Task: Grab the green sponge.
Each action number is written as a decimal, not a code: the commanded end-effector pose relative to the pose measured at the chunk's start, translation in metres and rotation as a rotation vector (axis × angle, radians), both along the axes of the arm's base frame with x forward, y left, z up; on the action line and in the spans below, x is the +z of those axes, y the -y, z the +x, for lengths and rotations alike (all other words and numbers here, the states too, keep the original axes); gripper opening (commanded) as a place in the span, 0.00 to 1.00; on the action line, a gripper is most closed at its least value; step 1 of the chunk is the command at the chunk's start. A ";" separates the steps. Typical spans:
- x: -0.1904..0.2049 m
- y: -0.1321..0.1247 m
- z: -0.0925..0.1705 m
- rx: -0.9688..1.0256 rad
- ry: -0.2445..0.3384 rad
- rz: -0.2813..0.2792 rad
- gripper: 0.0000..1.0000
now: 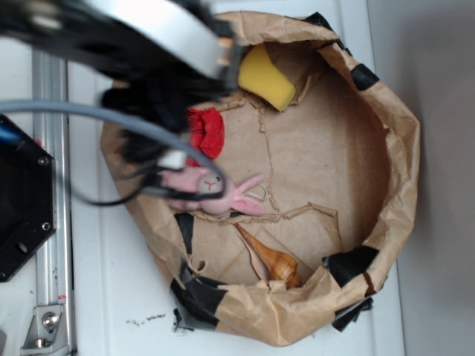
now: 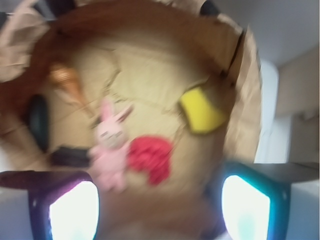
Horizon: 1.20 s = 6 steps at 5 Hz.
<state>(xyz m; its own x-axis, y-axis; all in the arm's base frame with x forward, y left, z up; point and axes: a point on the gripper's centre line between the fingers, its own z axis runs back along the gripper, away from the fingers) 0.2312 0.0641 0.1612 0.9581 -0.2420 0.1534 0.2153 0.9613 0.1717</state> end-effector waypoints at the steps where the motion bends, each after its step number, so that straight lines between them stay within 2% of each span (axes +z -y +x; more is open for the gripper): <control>1: -0.008 0.001 0.035 0.018 0.162 0.166 1.00; 5: -0.008 0.001 0.035 0.018 0.162 0.166 1.00; 6: -0.026 0.008 0.038 -0.131 0.159 0.166 1.00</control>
